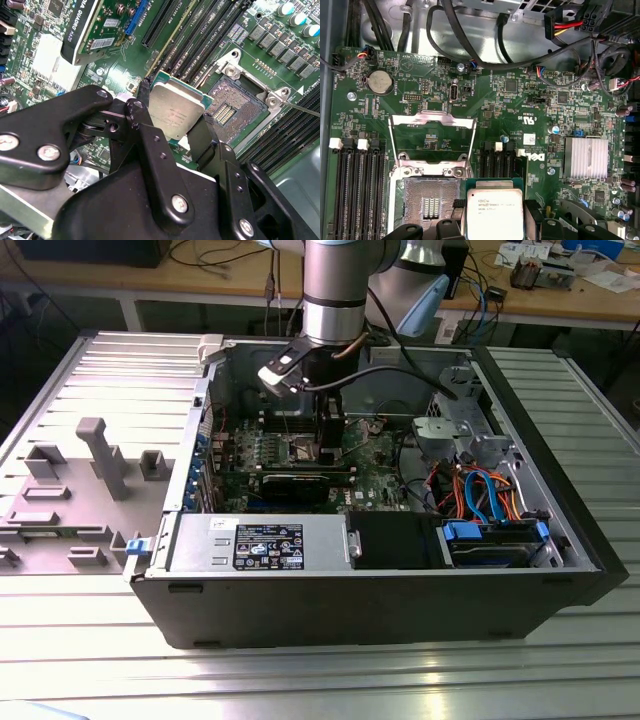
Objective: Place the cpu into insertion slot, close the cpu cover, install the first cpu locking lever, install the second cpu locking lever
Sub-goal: 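Place the cpu into insertion slot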
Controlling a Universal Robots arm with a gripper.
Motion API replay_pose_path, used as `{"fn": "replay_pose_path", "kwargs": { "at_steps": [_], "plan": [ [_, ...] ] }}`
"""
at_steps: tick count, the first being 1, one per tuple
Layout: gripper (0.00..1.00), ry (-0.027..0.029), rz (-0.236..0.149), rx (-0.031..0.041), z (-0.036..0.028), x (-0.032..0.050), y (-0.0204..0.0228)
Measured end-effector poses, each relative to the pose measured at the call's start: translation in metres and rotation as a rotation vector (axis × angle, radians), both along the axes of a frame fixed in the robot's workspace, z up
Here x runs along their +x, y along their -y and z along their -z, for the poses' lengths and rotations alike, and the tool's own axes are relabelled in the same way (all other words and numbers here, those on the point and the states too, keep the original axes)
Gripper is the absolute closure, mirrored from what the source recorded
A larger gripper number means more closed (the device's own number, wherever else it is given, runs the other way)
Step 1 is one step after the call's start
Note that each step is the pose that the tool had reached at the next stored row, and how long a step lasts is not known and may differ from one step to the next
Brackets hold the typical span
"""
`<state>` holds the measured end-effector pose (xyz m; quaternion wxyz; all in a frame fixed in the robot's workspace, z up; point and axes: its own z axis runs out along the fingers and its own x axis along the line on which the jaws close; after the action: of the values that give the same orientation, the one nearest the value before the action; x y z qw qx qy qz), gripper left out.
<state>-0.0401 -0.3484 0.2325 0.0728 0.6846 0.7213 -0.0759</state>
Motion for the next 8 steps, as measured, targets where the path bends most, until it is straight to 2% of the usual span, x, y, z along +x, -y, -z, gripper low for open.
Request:
{"fn": "replay_pose_path", "kwargs": {
  "at_steps": [8],
  "plan": [
    [0.45,0.0,0.012,-0.0032,0.0002,0.0,0.0]
  ]
}}
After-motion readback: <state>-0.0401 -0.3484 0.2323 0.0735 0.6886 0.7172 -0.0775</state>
